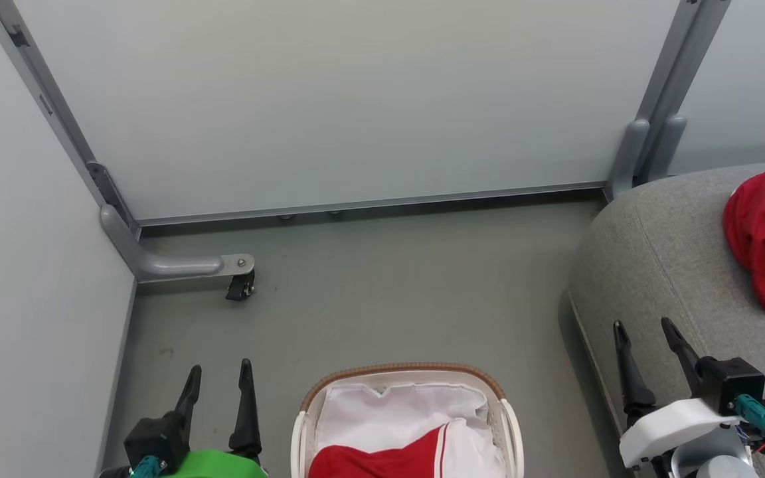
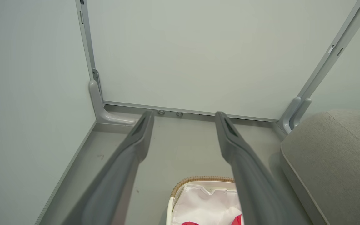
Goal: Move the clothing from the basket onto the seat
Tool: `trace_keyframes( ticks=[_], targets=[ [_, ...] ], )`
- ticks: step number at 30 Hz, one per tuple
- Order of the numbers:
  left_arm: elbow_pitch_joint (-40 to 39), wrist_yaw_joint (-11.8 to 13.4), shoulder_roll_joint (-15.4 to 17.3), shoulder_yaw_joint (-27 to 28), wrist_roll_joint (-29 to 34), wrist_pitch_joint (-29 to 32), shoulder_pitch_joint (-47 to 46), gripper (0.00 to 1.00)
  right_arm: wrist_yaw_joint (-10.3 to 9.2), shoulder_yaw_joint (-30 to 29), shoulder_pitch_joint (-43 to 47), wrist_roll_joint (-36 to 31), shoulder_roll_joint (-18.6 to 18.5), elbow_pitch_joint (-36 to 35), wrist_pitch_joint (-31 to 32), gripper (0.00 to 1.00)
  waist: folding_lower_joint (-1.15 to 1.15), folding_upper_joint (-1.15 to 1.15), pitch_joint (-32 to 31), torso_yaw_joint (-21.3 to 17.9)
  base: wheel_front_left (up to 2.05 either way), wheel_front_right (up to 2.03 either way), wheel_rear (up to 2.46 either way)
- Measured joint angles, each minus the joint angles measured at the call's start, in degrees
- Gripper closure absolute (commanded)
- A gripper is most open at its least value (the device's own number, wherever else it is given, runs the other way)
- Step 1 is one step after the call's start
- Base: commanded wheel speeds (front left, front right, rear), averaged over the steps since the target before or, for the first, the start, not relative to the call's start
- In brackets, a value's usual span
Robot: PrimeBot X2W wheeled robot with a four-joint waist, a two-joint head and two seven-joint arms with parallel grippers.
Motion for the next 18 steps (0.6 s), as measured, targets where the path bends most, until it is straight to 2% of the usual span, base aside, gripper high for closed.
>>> trace_keyframes(
  ticks=[18],
  targets=[
    [0.3,0.0,0.0,-0.5,0.0,0.0,0.0,0.00,0.00,0.5,0.0,-0.3,0.0,-0.1,0.0,0.00,0.00,0.00,0.3,-0.2,0.00,0.00,0.00]
  ],
)
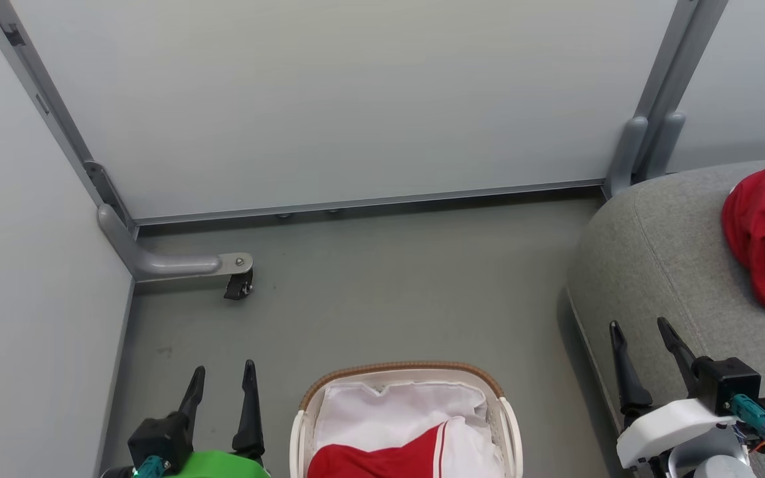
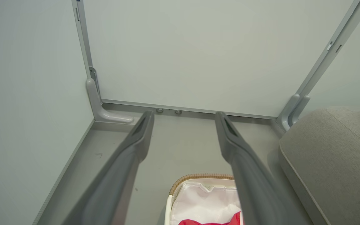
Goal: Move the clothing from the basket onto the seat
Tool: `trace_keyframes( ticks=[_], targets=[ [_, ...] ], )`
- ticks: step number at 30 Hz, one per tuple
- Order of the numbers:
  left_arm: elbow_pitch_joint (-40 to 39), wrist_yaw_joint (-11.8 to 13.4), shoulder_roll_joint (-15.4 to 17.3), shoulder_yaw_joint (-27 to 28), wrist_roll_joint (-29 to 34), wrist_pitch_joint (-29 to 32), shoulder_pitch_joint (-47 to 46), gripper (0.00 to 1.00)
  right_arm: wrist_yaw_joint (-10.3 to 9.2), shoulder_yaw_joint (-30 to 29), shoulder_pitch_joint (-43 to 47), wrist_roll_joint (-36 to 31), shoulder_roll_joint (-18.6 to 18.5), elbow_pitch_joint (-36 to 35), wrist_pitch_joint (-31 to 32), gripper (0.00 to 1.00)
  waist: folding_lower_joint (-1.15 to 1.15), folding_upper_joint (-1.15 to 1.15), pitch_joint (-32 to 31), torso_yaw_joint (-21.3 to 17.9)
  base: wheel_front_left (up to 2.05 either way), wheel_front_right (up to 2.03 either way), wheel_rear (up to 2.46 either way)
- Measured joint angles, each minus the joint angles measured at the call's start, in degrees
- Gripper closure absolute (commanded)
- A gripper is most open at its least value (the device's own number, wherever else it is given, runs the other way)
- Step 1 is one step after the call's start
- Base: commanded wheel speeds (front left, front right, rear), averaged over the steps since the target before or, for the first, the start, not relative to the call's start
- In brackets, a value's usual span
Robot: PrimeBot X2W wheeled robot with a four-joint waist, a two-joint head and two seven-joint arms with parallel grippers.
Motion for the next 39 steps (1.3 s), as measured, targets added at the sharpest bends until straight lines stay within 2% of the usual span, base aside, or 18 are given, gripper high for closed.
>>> trace_keyframes(
  ticks=[7,12,22,30,39],
  targets=[
    [0.3,-0.2,0.0,-1.9,0.2,0.0,-0.6,0.00,0.00,0.3,-0.3,-0.9,0.0,-0.1,0.0,0.00,0.00,0.00,0.7,-0.5,0.00,0.00,0.00],
    [4.3,-2.0,0.0,-7.4,1.6,0.0,-3.8,0.00,0.00,0.3,-1.7,-2.7,0.0,-0.3,0.0,0.00,0.00,0.00,2.1,-1.2,0.00,0.00,0.00],
    [20.9,-4.6,-0.1,-21.1,3.2,1.3,-19.4,0.00,0.00,1.0,-7.4,-5.1,0.0,-1.3,0.0,0.00,0.00,0.00,9.2,-3.6,0.00,0.00,0.00],
    [34.3,-5.6,-0.2,-30.5,2.3,6.5,-30.4,0.00,0.00,4.9,-13.8,-5.0,-0.1,-2.1,0.0,0.00,0.00,0.00,18.1,-7.4,0.00,0.00,0.00],
    [46.0,-5.6,-0.2,-35.0,2.5,8.9,-36.5,0.00,0.00,10.9,-18.8,-2.6,-0.1,-2.6,0.0,0.00,0.01,0.00,28.7,-12.3,0.00,0.00,0.00]
  ],
)
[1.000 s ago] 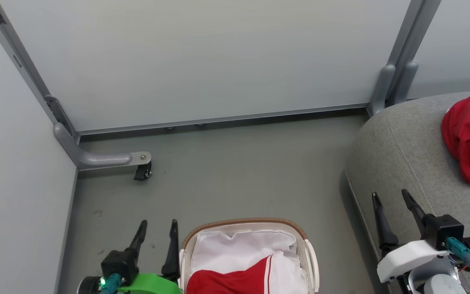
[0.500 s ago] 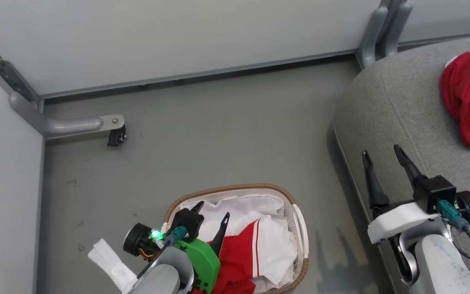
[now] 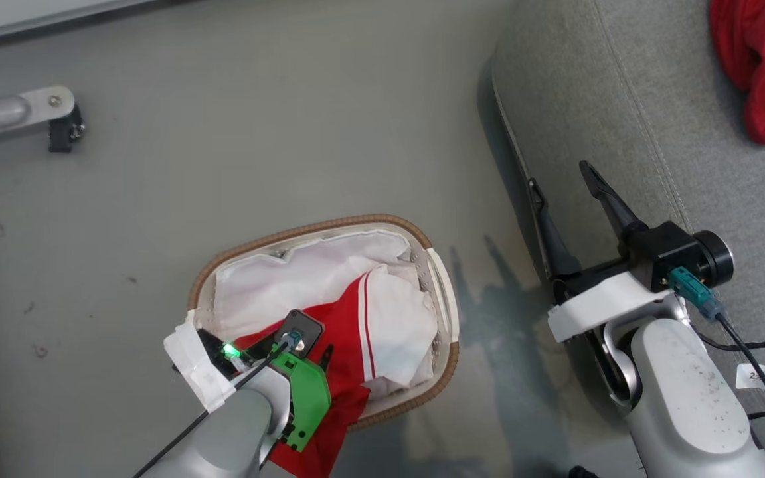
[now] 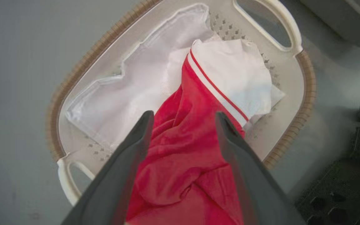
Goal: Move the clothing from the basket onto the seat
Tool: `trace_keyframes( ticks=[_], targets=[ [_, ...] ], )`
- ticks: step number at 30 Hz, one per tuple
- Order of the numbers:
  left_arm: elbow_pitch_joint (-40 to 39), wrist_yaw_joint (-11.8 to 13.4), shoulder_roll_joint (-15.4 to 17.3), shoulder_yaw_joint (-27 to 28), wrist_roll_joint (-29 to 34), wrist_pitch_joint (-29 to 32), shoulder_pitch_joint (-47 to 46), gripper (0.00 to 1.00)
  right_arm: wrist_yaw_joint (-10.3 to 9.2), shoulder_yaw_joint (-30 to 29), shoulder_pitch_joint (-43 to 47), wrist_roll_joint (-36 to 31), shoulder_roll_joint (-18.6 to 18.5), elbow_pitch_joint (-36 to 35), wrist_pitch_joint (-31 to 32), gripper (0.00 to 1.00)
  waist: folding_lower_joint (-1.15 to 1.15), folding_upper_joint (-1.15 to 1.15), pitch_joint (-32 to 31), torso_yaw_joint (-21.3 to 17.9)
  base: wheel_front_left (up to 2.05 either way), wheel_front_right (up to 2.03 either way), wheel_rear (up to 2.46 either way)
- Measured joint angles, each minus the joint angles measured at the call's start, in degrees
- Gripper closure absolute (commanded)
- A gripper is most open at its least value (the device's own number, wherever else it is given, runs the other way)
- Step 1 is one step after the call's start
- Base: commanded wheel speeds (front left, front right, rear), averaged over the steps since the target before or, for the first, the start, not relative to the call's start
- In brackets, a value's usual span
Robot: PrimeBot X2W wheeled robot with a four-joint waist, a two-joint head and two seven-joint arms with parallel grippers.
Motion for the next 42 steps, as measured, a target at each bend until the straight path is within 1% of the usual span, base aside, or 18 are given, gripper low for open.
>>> trace_keyframes(
  ticks=[6,12,17,23,24,25,26,27,28,34,42],
  targets=[
    [5.7,0.5,0.2,-1.5,1.6,-0.3,-3.1,0.00,0.00,4.6,-1.6,2.5,0.0,-0.2,0.0,0.00,0.00,0.00,6.1,-3.5,0.00,0.00,0.00],
    [8.1,0.8,0.9,-2.3,1.9,1.5,-6.9,0.00,0.00,6.9,-2.5,4.1,0.0,-1.6,0.0,0.00,0.00,0.00,11.5,-6.8,0.00,0.00,0.00],
    [9.3,2.1,2.6,-1.8,1.6,4.2,-8.7,0.00,0.00,7.6,-3.5,4.6,0.0,-2.1,0.0,0.00,0.01,0.00,14.8,-9.2,0.00,0.00,0.00],
    [9.9,2.2,3.8,-1.1,0.1,7.3,-9.3,0.00,0.00,7.8,-3.7,5.1,0.0,-2.2,0.0,0.00,0.00,0.00,17.4,-11.6,0.00,0.00,0.00],
    [9.9,2.1,3.8,-1.1,-0.2,8.0,-9.3,0.11,0.00,7.8,-3.8,5.2,0.0,-2.2,0.0,0.00,0.00,0.00,17.7,-12.0,0.00,0.00,0.00],
    [10.0,2.0,3.9,-1.1,-0.4,8.4,-9.3,0.39,0.00,7.8,-3.8,5.2,0.0,-2.2,0.0,0.00,0.00,0.00,18.0,-12.2,0.00,0.00,0.00],
    [10.0,1.9,4.0,-1.1,-0.4,8.7,-9.3,0.60,0.00,7.8,-3.8,5.2,0.0,-2.1,0.0,0.00,0.00,0.00,18.2,-12.4,0.00,0.00,0.00],
    [10.1,1.7,4.0,-1.2,-0.5,8.8,-9.3,0.88,0.00,7.8,-3.9,5.2,0.0,-2.1,0.0,0.00,0.00,0.00,18.4,-12.7,0.00,0.00,0.00],
    [10.1,1.5,4.0,-1.2,-0.8,8.7,-9.3,1.00,0.00,7.8,-4.0,5.3,0.0,-2.0,0.0,0.00,0.00,0.00,18.5,-12.8,0.00,0.00,0.00],
    [9.8,0.8,3.2,-1.4,-1.8,5.7,-9.3,1.00,0.00,6.8,-3.9,5.1,0.1,-1.1,0.0,0.00,0.00,0.00,17.5,-12.3,0.00,0.00,0.00],
    [8.3,-0.3,2.4,-3.8,-1.3,-0.6,-9.1,1.00,0.00,4.2,-2.4,2.4,0.1,0.5,0.0,0.00,0.00,0.00,13.0,-10.0,0.00,0.00,0.00]
  ],
)
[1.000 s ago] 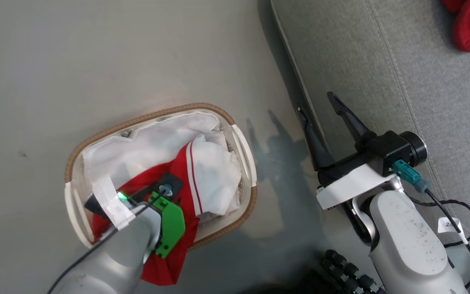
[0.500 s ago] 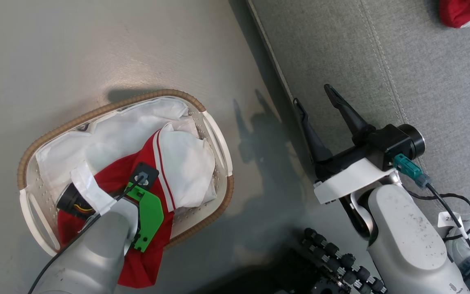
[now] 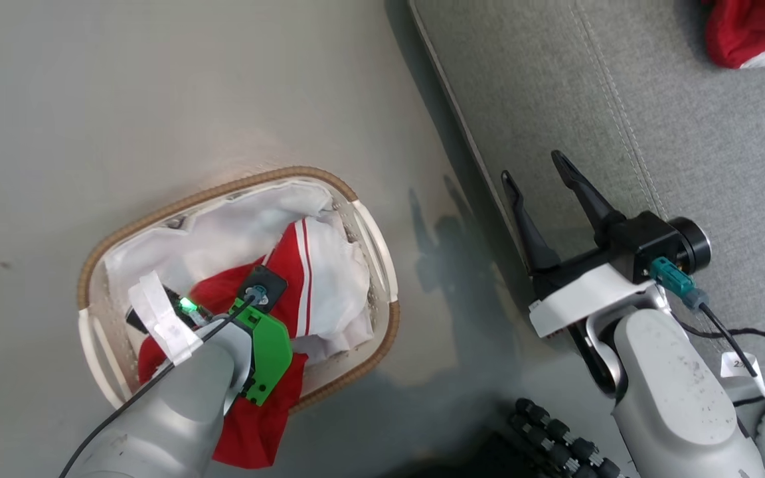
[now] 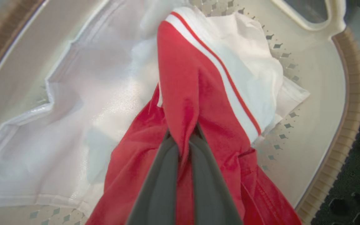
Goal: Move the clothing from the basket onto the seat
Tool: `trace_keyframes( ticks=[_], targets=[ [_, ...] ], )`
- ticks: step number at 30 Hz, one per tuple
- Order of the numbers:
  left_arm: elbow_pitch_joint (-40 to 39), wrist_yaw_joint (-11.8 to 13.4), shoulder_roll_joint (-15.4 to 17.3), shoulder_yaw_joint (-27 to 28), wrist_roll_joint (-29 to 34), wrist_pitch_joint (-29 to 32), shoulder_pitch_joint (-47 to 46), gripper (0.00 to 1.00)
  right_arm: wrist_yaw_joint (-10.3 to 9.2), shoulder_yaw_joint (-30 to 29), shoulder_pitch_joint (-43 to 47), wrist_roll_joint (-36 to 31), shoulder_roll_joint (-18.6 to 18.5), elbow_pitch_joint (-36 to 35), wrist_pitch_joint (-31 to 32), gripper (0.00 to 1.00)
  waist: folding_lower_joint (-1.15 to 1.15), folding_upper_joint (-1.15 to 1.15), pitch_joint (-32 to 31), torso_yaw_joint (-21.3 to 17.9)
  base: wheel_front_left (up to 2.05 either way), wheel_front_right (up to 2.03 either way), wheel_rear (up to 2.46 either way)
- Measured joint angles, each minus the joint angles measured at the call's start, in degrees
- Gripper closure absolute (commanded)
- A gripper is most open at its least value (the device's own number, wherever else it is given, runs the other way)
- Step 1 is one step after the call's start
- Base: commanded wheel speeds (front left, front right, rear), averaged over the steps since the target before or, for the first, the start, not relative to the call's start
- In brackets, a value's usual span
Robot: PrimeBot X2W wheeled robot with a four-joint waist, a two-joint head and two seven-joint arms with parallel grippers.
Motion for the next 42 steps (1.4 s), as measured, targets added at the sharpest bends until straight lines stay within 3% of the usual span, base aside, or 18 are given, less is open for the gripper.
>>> trace_keyframes(
  ticks=[11,22,32,42],
  targets=[
    [-4.3,-0.3,-0.7,-2.0,-0.1,-6.6,-0.7,1.00,0.00,-6.1,5.1,-6.0,0.0,1.4,0.0,0.00,0.00,0.00,-9.7,5.0,0.00,0.00,0.00],
    [-14.1,-0.5,-1.2,-3.9,-0.4,-8.0,-2.5,1.00,0.00,-8.8,11.4,-9.7,0.0,2.3,0.0,0.00,-0.01,0.00,-22.8,10.6,0.00,0.00,0.00],
    [-22.9,-0.6,0.2,-8.3,-2.7,-8.1,-7.0,1.00,0.00,-8.8,15.5,-11.0,0.0,2.8,0.0,0.00,-0.01,0.00,-34.6,14.4,0.00,0.00,0.00],
    [-25.1,-0.7,1.7,-9.8,-5.1,-7.8,-15.5,1.00,0.00,-6.4,15.4,-10.8,0.0,2.7,0.0,0.00,-0.01,0.00,-42.1,17.0,0.00,0.00,0.00]
  ],
)
